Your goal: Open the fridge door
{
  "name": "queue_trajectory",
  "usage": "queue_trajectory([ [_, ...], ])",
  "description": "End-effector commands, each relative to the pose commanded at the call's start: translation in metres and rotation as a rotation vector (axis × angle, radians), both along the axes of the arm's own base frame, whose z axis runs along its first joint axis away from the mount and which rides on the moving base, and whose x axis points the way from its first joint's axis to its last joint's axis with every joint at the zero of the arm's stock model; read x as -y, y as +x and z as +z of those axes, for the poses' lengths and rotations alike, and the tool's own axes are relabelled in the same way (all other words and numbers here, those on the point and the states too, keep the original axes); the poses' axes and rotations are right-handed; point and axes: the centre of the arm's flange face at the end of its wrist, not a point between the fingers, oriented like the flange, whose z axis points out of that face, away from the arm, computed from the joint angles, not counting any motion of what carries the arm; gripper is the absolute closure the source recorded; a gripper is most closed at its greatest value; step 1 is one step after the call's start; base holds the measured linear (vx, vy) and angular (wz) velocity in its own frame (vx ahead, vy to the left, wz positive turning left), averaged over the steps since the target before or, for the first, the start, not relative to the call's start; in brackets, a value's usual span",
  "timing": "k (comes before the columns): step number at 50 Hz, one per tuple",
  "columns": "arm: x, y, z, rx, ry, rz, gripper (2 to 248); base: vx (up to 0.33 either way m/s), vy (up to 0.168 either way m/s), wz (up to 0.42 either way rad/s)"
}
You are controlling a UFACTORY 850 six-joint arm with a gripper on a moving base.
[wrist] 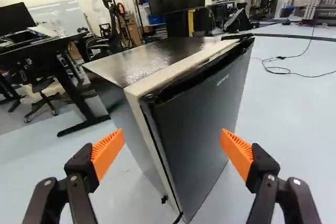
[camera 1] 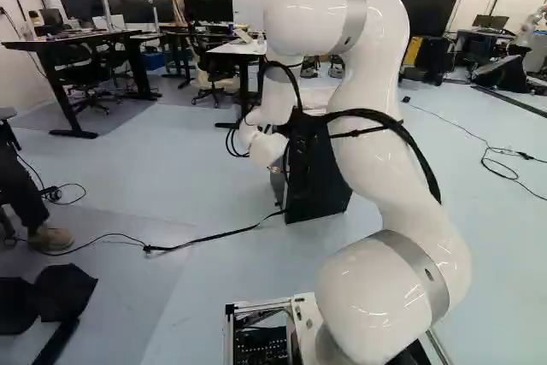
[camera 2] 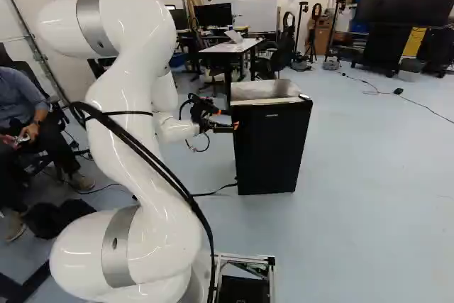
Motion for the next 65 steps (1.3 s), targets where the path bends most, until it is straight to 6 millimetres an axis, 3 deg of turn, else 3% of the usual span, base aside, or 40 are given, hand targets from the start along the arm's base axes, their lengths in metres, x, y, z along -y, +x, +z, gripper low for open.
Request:
queue_trajectory([
  [12, -0.001, 0.014, -0.013, 0.012, -0.010, -0.031, 3, 0.000, 0.000, 0.000],
  [37, -0.005, 0.041, -0.018, 0.042, -0.002, -0.040, 3, 0.000, 0.000, 0.000],
  [65, 0.010, 0.054, -0.021, 0.055, 0.005, -0.090, 3, 0.000, 0.000, 0.000],
])
